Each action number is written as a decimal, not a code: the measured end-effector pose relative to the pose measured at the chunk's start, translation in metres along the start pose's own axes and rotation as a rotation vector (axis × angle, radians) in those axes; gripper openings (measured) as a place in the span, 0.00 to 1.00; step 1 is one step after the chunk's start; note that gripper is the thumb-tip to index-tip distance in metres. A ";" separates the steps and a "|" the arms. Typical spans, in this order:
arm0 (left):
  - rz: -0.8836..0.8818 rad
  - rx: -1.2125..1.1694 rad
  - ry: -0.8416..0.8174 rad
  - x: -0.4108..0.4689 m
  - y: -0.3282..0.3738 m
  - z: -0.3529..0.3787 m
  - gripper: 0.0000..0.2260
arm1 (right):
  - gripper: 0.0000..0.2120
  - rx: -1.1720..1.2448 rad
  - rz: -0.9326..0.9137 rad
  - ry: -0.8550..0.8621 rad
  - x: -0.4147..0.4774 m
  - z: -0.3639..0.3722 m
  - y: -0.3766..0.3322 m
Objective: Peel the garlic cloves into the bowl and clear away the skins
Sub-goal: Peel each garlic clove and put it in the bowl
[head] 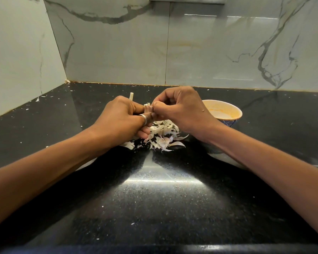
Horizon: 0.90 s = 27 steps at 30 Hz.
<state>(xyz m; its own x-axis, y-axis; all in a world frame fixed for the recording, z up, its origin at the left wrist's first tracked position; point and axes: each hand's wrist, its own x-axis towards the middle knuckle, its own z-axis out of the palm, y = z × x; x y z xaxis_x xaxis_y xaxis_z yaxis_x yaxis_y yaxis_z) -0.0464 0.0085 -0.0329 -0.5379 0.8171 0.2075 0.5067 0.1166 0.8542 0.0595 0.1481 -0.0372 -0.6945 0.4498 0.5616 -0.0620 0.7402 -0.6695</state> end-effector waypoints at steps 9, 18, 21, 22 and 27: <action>-0.027 -0.255 -0.100 -0.004 0.010 -0.003 0.07 | 0.09 0.007 0.056 0.010 0.004 -0.004 0.004; 0.014 -0.387 -0.111 -0.003 0.015 -0.008 0.12 | 0.08 0.022 0.017 -0.023 0.004 -0.010 -0.005; 0.014 -0.420 -0.128 -0.002 0.014 -0.008 0.12 | 0.08 -0.002 0.002 -0.024 0.004 -0.010 -0.006; 0.016 -0.438 -0.128 -0.002 0.014 -0.008 0.12 | 0.08 -0.014 0.003 -0.026 0.004 -0.010 -0.005; 0.033 -0.582 -0.058 0.002 0.020 -0.017 0.16 | 0.06 -0.049 0.049 -0.061 0.004 -0.009 0.000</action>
<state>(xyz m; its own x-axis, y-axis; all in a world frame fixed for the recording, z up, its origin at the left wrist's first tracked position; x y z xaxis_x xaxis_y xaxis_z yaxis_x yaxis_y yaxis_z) -0.0492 0.0029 -0.0069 -0.4823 0.8463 0.2264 0.0603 -0.2257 0.9723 0.0635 0.1540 -0.0308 -0.7383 0.4562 0.4968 0.0076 0.7422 -0.6702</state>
